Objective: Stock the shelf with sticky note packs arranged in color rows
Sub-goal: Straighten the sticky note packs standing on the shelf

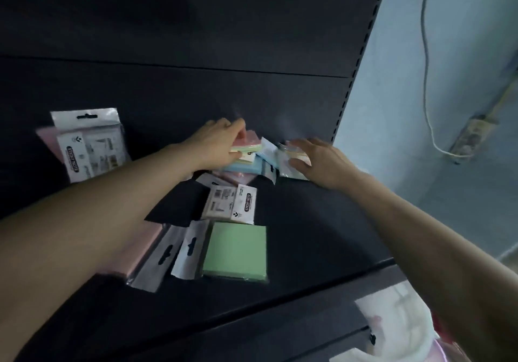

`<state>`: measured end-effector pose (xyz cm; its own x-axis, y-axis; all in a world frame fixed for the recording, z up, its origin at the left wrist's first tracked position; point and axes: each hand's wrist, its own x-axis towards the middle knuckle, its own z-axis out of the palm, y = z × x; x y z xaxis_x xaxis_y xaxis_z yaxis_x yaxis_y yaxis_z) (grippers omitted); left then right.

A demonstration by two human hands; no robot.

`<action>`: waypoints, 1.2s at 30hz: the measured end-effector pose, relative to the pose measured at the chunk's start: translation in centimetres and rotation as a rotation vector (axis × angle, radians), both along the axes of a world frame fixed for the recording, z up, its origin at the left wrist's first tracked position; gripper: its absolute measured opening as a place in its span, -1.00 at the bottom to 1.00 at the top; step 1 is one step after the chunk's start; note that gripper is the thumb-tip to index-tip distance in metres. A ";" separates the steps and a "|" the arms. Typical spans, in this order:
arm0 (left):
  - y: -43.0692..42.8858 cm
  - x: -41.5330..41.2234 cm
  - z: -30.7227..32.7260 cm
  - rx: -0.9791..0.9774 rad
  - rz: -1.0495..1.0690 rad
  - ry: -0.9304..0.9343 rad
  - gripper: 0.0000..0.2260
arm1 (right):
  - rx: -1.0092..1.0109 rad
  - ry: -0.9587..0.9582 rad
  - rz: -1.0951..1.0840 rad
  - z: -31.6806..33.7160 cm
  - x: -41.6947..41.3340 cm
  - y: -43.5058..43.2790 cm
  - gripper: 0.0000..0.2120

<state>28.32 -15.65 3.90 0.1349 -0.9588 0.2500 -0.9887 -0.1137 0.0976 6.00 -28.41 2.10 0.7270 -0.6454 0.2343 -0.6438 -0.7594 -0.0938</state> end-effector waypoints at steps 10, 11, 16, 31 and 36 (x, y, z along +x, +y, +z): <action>6.7 -1.2 0.8 -0.105 0.349 0.081 -0.80 | 0.087 -0.037 0.315 0.2 7.7 -0.8 -0.51; 7.5 -1.3 0.7 -0.090 0.384 0.114 -0.77 | 0.097 -0.031 0.324 0.2 8.1 -0.7 -0.52; 10.6 -1.5 0.0 0.063 0.429 0.142 -0.55 | 0.040 -0.151 0.385 0.7 8.7 0.0 -0.68; 11.3 -2.0 0.6 -0.080 0.451 0.067 -0.63 | 0.345 -0.083 0.467 2.9 7.1 1.0 -0.28; 13.4 -3.1 0.6 -0.221 0.500 -0.018 -0.79 | 0.261 0.071 0.481 3.6 7.8 2.2 -0.33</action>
<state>25.21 -2.21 4.53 0.5543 -0.7035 0.4449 -0.8214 -0.5487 0.1559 13.84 -26.17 5.72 0.9623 -0.2670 0.0511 -0.2419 -0.9269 -0.2871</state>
